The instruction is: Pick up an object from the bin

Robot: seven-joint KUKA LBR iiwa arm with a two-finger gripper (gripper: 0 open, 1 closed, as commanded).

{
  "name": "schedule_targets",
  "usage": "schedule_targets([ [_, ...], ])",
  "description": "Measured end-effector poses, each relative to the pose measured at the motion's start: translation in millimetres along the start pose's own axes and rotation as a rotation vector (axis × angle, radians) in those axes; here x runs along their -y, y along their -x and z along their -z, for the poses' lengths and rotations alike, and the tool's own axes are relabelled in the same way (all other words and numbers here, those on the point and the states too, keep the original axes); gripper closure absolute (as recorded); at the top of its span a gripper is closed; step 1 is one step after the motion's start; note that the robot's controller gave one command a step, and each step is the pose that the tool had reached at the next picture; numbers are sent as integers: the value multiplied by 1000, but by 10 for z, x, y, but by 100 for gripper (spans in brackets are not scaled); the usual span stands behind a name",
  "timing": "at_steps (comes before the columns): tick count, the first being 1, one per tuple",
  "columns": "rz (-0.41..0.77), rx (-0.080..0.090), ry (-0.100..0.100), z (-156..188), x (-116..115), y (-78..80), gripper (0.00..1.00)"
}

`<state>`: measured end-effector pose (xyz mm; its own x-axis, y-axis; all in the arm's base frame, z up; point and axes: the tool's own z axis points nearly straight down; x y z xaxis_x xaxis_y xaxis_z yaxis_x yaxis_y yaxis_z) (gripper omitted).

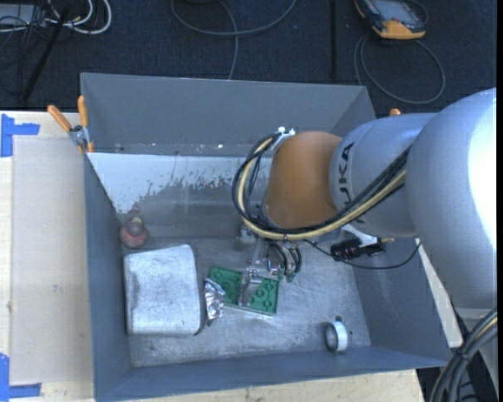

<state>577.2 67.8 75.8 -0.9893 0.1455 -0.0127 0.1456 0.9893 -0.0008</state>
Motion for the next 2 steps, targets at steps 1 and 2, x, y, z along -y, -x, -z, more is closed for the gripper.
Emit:
schedule_targets([
  [1,-75,-1,10,-2,136,-8,0],
  [2,-281,-8,-1,-6,8,-16,0],
])
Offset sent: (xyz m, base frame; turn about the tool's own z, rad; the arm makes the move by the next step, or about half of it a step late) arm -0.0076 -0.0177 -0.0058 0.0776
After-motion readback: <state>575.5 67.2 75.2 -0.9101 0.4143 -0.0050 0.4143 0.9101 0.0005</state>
